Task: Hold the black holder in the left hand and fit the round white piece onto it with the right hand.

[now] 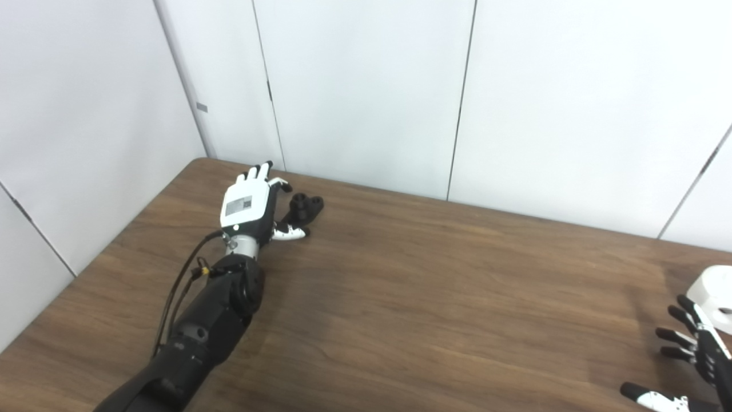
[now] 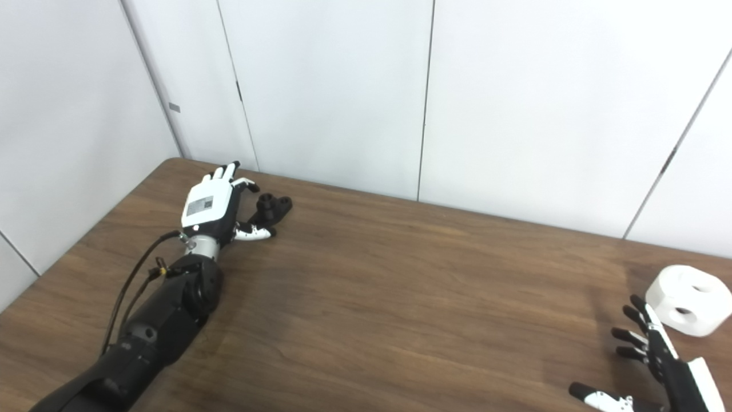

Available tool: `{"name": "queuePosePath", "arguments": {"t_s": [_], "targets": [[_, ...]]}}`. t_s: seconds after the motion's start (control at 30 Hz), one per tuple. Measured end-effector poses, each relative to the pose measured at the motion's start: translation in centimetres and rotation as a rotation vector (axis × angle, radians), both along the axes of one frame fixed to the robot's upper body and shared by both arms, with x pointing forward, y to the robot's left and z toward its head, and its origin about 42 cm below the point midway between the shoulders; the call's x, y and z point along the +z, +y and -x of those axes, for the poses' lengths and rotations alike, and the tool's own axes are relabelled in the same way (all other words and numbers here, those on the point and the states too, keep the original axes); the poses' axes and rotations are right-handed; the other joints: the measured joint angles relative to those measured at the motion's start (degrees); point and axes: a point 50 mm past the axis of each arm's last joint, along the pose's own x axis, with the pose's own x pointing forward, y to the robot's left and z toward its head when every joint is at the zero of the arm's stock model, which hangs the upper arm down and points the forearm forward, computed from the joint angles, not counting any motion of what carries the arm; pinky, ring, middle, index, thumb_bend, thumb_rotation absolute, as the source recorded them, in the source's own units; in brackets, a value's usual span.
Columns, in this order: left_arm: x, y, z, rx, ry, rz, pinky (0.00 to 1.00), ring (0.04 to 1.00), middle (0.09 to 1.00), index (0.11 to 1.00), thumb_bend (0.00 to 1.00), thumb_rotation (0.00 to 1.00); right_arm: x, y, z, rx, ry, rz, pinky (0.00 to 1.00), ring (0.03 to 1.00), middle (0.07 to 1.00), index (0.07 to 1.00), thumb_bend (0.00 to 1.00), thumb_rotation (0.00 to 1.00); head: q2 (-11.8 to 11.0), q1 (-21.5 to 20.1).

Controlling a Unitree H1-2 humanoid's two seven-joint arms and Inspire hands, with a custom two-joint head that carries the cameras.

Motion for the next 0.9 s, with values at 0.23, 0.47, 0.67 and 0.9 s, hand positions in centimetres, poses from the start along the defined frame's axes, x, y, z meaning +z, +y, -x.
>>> {"name": "queuePosePath", "arguments": {"t_s": [0.23, 0.47, 0.67, 0.9], "targets": [[-1.0, 0.1, -0.4, 0.091, 0.015, 0.165, 1.0, 1.0, 1.0, 0.683, 0.92, 0.29, 0.0, 0.0, 0.3, 0.001, -0.001, 0.011, 0.73, 0.824, 0.937, 0.968, 0.8, 0.28, 0.35, -0.09], [-1.8, 0.1, -0.5, 0.117, 0.023, 0.182, 1.0, 1.0, 1.0, 0.671, 0.91, 0.32, 0.1, -0.1, 0.5, 0.001, -0.001, 0.021, 0.72, 0.816, 0.938, 0.962, 0.79, 0.29, 0.79, -0.09], [-2.1, 0.0, -0.4, 0.148, 0.025, 0.194, 1.0, 1.0, 1.0, 0.673, 0.9, 0.32, 0.2, -0.4, 0.6, 0.009, 0.003, 0.031, 0.72, 0.81, 0.936, 0.962, 0.78, 0.28, 1.14, -0.18], [-2.5, -0.1, -0.3, 0.182, 0.023, 0.309, 1.0, 1.0, 1.0, 0.673, 0.92, 0.33, 0.2, -0.5, 0.8, 0.01, 0.002, 0.035, 0.72, 0.814, 0.938, 0.962, 0.78, 0.27, 1.58, -0.18]]}}
